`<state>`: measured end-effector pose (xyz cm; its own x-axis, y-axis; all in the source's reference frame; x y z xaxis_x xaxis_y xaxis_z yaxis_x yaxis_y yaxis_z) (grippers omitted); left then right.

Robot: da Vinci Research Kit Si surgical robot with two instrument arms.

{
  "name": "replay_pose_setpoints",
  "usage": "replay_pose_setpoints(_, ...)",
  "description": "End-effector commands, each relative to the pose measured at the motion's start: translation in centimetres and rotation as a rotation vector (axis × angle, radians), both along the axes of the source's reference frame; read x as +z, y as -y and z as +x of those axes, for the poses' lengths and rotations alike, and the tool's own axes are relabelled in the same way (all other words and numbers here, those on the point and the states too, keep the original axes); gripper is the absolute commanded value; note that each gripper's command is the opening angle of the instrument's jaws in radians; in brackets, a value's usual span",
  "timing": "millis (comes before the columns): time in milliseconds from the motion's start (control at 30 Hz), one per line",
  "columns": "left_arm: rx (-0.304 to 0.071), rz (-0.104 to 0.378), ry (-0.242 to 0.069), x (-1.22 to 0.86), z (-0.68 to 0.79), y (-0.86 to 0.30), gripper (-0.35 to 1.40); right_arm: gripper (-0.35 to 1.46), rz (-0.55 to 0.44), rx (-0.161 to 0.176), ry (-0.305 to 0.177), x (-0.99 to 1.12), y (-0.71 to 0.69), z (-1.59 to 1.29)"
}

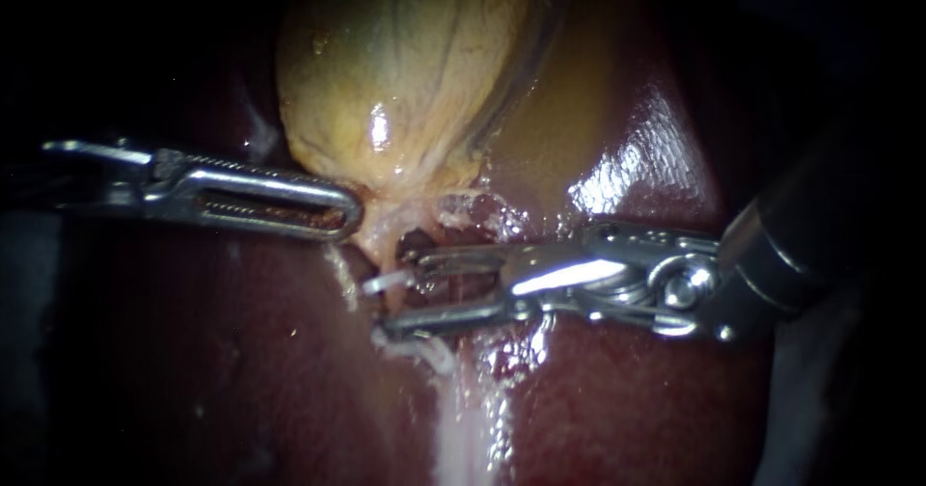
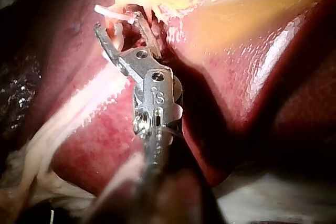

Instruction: Going back third clip left tube

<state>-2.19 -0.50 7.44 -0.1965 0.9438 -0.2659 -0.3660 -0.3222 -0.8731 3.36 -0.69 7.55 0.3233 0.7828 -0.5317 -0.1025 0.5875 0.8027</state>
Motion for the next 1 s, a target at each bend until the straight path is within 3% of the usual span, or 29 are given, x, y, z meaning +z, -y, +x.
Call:
replay_pose_setpoints(33,0.000,0.000,0.000,0.00,0.00,0.00,-0.35,0.50,0.001,0.000,0.000,-0.01,0.01,0.01)
replay_pose_setpoints(300,-0.002,0.000,-0.001,-0.01,-0.02,0.00,-0.35,0.50,0.000,0.002,0.002,0.01,0.03,0.18)
replay_pose_setpoints(567,-0.003,0.000,-0.002,-0.02,-0.04,0.00,-0.35,0.50,-0.002,-0.013,-0.007,0.10,0.15,0.44)
replay_pose_setpoints(1000,-0.002,0.001,-0.001,-0.03,-0.03,0.00,-0.35,0.50,-0.005,-0.015,0.000,0.15,0.12,0.18)
